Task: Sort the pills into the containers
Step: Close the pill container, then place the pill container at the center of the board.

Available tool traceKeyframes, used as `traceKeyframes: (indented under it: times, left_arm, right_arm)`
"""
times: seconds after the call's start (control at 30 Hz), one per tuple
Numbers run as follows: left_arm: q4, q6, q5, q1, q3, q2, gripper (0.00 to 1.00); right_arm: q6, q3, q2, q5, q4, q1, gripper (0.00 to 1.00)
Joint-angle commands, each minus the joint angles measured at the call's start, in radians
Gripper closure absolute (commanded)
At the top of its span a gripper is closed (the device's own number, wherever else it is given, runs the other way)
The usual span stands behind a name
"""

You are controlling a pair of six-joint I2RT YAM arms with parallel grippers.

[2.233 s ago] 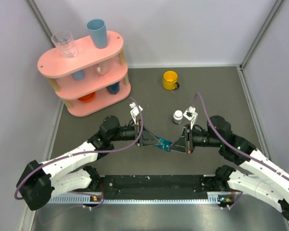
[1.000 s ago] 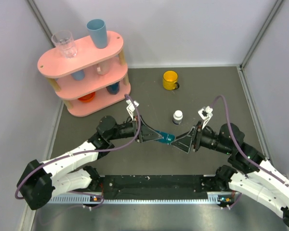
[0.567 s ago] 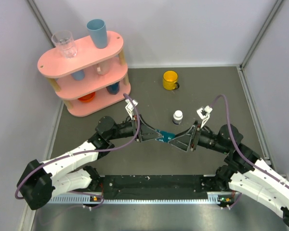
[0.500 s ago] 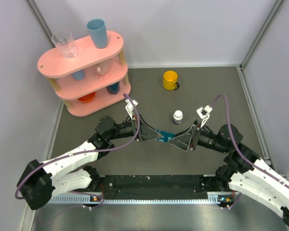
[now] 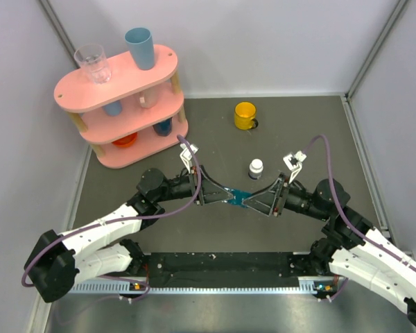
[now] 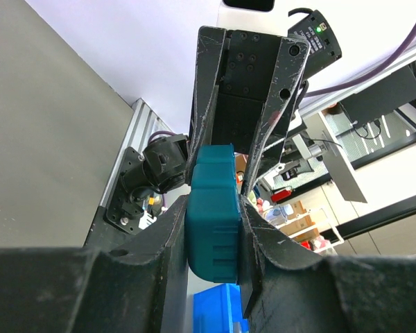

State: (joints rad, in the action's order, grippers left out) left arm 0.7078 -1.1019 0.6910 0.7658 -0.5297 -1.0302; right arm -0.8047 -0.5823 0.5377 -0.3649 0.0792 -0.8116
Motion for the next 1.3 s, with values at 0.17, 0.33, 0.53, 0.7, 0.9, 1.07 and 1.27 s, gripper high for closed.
traceKeyframes:
  times: [0.17, 0.33, 0.53, 0.7, 0.9, 1.07, 1.27]
  left_arm:
    - [0.055, -0.001, -0.013, -0.008, 0.010, 0.015, 1.00]
    - [0.055, -0.001, -0.015, -0.008, 0.011, 0.013, 1.00]
    - [0.055, -0.001, -0.021, -0.008, 0.010, 0.013, 1.00]
    - [0.055, -0.001, -0.021, -0.011, 0.010, 0.012, 1.00]
    - [0.055, -0.001, -0.022, -0.011, 0.011, 0.012, 1.00]
    - [0.061, -0.004, -0.021, -0.013, 0.016, 0.012, 1.00]
    - [0.062, -0.004, -0.021, -0.013, 0.020, 0.013, 1.00]
  right_arm:
    - [-0.001, -0.001, 0.001, -0.035, -0.062, -0.008, 0.58]
    - [0.001, 0.001, 0.002, -0.040, -0.059, -0.009, 0.63]
    - [-0.001, 0.001, 0.008, -0.052, -0.061, -0.009, 0.62]
    - [-0.004, 0.004, 0.010, -0.055, -0.061, -0.009, 0.66]
    - [-0.008, 0.004, 0.013, -0.060, -0.062, -0.009, 0.87]
    - [-0.010, 0.001, 0.016, -0.062, -0.058, -0.009, 1.00]
    - [-0.010, -0.001, 0.024, -0.065, -0.059, -0.011, 1.00]
